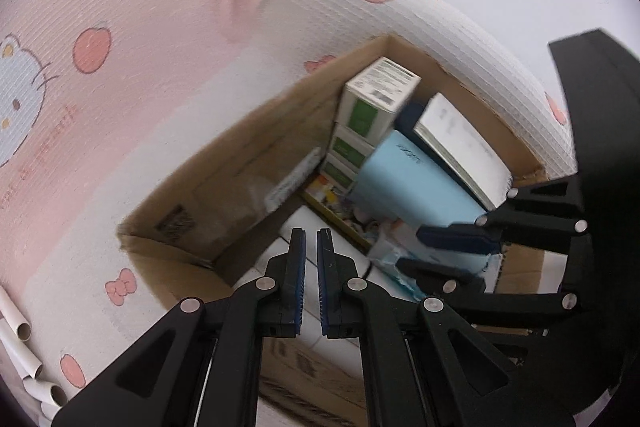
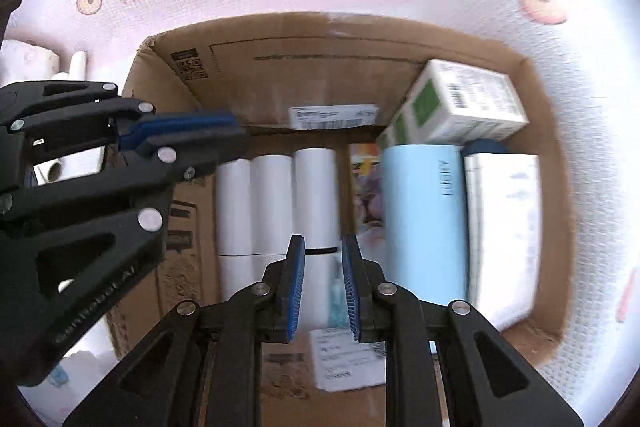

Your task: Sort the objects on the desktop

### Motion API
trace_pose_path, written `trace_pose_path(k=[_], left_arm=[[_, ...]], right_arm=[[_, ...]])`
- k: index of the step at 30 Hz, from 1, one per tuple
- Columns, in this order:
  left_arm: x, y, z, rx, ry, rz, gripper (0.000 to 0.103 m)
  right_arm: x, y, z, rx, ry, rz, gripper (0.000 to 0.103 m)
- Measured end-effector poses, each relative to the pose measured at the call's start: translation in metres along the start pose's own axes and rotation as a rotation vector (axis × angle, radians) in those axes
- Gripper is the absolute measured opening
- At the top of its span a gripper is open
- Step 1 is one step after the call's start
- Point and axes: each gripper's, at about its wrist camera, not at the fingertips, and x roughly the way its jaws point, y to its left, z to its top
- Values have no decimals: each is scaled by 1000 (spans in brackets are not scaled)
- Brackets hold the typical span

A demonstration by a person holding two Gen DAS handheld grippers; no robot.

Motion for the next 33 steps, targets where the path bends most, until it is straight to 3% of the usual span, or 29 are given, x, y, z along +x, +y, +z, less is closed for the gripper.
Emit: trace_pose_path(k=[6, 8, 10, 12, 14, 15, 22, 25, 28, 33], left_arm=[[0, -10, -4, -6, 1, 10, 9], [-1, -11, -6, -18, 4, 4, 20], [-4, -12, -9, -28, -8, -7, 48], [-8, -11, -11, -43, -26, -3, 55], [-11, -11, -13, -53, -35, -8, 58], [-14, -11, -14, -58, -40, -4, 60], [-35, -2, -29, -72, -87, 75, 62], [-50, 10, -39, -101, -110, 59, 62], [-64, 22, -47, -133, -130, 72, 63], [-93, 46, -63, -162, -200, 93, 63]], right_arm=[[11, -9, -9, 12, -36, 5, 15], [12, -10, -11, 20, -50, 11, 16], [9, -10, -14, 39, -72, 20, 18], [6, -11, -17, 57, -98, 31, 31], [4, -11, -22, 84, -120, 34, 64], [1, -10, -24, 87, -139, 21, 68], [-3, -2, -24, 124, -177, 32, 70], [-6, 6, -19, 117, -192, 27, 70], [-42, 19, -18, 96, -218, 19, 70], [-66, 53, -8, 44, -249, -15, 70]])
